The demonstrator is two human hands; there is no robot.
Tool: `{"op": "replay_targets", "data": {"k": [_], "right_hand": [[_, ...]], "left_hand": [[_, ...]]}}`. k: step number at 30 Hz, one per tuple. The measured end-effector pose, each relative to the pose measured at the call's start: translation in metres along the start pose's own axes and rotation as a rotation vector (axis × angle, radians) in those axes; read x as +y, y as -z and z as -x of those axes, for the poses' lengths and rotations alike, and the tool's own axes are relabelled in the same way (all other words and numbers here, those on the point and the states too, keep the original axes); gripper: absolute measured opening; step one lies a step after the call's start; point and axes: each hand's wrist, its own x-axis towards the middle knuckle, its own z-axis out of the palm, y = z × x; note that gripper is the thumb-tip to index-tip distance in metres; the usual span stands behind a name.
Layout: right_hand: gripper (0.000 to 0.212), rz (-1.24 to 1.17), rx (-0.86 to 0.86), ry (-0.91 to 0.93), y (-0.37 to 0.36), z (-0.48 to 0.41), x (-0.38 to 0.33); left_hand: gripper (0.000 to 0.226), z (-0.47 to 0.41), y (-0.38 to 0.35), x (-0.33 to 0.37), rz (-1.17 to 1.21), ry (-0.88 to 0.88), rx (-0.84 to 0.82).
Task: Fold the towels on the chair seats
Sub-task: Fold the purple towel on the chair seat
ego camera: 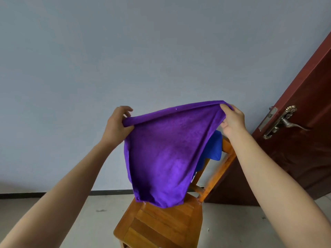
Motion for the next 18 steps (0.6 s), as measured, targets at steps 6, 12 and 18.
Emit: {"op": "replay_targets", "data": {"k": [6,12,18], "right_hand": [[0.016,0.035,-0.034,-0.018,0.007,-0.012,0.003],[0.016,0.096,0.002,-0.087,0.022,-0.023,0.025],[0.012,0.157,-0.002,-0.085,0.027,-0.026,0.029]], "left_hand": [[0.056,-0.006,0.003,-0.022,-0.473,-0.221,-0.426],[0.048,-0.004,0.0,-0.025,0.049,0.126,-0.313],[0.024,-0.01,0.003,-0.025,0.114,0.205,-0.312]]}}
